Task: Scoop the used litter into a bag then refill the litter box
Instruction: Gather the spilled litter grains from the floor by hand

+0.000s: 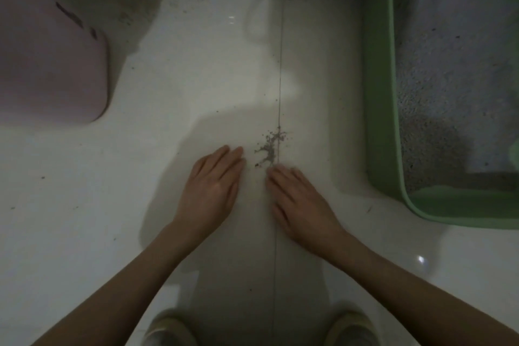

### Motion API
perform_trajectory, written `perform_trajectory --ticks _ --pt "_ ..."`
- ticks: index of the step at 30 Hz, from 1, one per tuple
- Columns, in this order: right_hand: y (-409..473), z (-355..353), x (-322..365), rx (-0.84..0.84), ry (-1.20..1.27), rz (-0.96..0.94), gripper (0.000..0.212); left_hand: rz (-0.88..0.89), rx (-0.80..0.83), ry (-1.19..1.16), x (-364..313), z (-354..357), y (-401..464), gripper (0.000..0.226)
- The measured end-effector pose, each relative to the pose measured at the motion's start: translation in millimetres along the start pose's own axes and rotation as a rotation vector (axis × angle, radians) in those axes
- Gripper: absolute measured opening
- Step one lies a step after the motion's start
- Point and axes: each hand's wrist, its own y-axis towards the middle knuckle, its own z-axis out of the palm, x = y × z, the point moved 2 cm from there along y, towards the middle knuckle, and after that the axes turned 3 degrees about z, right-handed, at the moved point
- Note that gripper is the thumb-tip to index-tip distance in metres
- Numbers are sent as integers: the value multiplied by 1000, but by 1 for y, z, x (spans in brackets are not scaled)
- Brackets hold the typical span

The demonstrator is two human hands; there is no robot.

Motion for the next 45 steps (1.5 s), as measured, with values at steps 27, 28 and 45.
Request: perform_trajectory --ticks 27,28,45 --pt "10 3 -12 101 -225 -26 59 -18 154 140 -15 19 -24 51" --pt "7 1 -13 100 -225 -39 60 -24 151 132 -14 19 -27 52" --pt "15 2 -31 110 -274 -41 60 38 115 176 -13 26 -16 54"
